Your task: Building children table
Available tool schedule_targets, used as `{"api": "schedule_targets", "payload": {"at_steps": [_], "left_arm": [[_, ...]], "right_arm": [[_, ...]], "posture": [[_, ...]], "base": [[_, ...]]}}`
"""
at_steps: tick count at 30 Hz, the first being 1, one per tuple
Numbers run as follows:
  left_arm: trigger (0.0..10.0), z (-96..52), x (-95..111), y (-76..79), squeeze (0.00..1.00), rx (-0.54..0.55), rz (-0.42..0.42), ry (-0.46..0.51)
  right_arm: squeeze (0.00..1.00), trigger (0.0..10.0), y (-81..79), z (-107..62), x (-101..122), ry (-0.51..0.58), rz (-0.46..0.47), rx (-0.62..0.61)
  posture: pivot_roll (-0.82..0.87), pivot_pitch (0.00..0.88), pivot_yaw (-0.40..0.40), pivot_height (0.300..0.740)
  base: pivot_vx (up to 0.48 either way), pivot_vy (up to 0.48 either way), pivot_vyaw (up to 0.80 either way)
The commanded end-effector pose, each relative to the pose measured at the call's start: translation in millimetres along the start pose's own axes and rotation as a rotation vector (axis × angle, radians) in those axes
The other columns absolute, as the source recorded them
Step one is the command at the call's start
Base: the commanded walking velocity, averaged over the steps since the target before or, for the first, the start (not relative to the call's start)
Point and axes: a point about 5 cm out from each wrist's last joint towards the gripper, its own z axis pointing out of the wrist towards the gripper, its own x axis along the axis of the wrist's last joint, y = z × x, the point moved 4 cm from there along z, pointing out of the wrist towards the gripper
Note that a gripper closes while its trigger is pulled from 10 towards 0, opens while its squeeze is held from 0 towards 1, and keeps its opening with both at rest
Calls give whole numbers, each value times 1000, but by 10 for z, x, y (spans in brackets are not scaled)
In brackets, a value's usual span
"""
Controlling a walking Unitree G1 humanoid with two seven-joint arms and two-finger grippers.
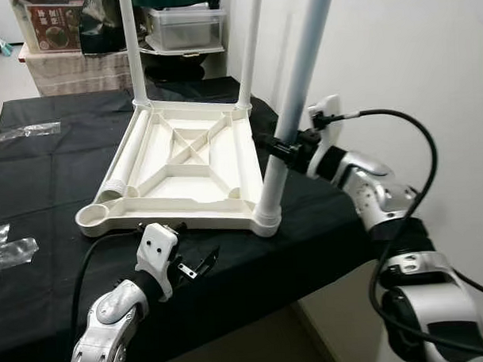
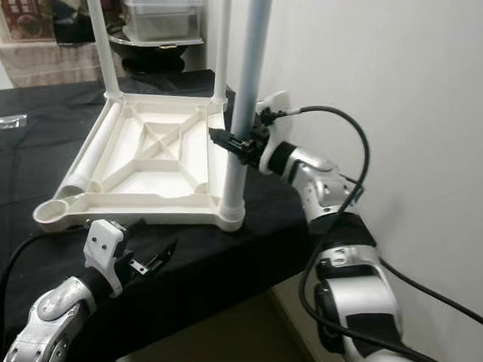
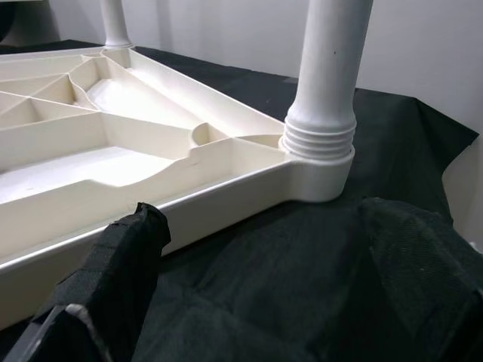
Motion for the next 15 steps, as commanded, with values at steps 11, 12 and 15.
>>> {"api": "schedule_targets", "payload": {"at_steps": [11, 12, 15], "left_arm": [[10000, -76, -43, 15, 0, 6, -7, -26], [10000, -76, -43, 15, 0, 6, -7, -26], [10000, -69, -43, 24, 0, 6, -11, -24]], "right_arm": [[0, 0, 765, -587, -748, -349, 35, -1082], [0, 0, 765, -587, -748, -349, 35, -1082], [0, 0, 642, -741, -768, -296, 41, -1218]], "posture": [[90, 0, -140, 740], [90, 0, -140, 740], [87, 0, -129, 740]], "base": [[0, 0, 0], [0, 0, 0], [0, 0, 0]]}}
